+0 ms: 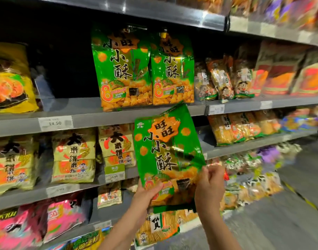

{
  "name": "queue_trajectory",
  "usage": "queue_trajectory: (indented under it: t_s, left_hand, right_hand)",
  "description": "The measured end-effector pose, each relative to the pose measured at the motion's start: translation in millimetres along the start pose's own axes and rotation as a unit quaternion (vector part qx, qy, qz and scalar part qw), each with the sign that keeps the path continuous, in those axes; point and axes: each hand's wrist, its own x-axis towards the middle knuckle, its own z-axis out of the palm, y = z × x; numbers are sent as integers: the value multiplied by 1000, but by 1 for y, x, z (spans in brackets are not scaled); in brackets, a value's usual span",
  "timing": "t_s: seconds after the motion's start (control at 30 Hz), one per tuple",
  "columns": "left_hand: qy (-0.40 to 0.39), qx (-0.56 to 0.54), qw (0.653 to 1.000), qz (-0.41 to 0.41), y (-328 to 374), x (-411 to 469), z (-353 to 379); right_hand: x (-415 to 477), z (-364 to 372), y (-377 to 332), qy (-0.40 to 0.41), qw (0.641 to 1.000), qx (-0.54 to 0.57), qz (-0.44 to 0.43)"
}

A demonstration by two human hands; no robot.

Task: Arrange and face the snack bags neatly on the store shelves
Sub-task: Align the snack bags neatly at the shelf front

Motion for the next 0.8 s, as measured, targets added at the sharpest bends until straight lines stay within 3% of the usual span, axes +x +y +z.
queue_trajectory:
  t_s: [0.07,0.17,0.47,0.6,0.8]
  left_hand:
    - [10,4,999,50,15,-11,1]
    - [62,17,990,127,44,-26,-4]
    - [211,46,927,307,157,-70,-76]
    - [262,68,900,343,212,-74,-113]
    - [306,183,850,386,267,-64,-125]
  right_hand:
    - [-5,-5,-15,27,999,19,-43]
    - [-7,-1,-33,20,998,43,-37]
    - [-29,62,-90,-124,982,101,-98]
    - [-35,98,-109,-175,975,107,-88]
    - [-25,152,-139,-298,945,82,-110]
